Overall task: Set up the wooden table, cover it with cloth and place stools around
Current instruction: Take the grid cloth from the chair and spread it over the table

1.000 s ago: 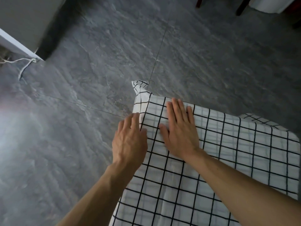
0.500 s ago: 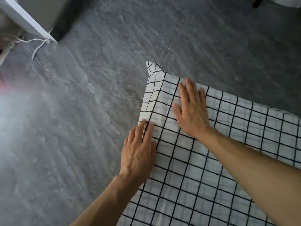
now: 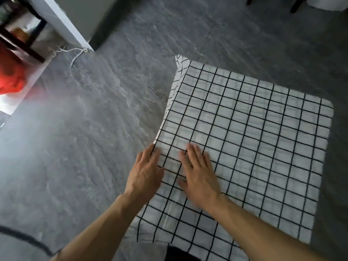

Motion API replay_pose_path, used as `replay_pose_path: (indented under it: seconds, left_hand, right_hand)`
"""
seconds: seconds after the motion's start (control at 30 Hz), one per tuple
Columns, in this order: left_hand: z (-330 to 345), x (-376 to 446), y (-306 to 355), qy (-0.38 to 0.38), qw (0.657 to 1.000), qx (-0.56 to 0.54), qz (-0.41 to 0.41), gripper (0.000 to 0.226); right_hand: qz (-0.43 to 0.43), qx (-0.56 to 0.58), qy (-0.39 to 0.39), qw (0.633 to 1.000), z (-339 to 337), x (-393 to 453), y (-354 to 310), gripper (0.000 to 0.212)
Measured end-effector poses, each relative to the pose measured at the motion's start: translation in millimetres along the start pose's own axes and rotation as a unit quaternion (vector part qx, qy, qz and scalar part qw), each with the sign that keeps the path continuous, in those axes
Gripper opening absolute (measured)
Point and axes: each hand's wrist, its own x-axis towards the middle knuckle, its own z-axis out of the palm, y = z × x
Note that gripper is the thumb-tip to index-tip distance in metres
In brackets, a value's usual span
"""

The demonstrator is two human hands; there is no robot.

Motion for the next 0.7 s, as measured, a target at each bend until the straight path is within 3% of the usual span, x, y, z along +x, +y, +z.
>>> replay_pose_path:
  seconds: [0.13, 0.3, 0.5, 0.7]
  left_hand:
    - [0, -50, -10, -0.010, 0.999, -0.007, -0.029, 0.055]
    - [9, -103, -30, -0.021, 0.999, 0.005, -0.038, 0.061]
    - [20, -143, -58, 0.028, 0.999, 0.024, 0.037, 0.058]
    - [8, -158, -89, -0.014, 0.994, 0.078, 0.071, 0.065]
  right_hand:
    - [0.014, 0.019, -0.039, 0.999, 9, -36, -15, 0.087]
    - [0.024, 0.018, -0.030, 0.999, 32, -66, -35, 0.096]
    - [0.031, 0.006, 0.009, 0.999, 64, -87, -61, 0.104]
    - [0.057, -0.017, -0.007, 0.998, 76, -100, -84, 0.124]
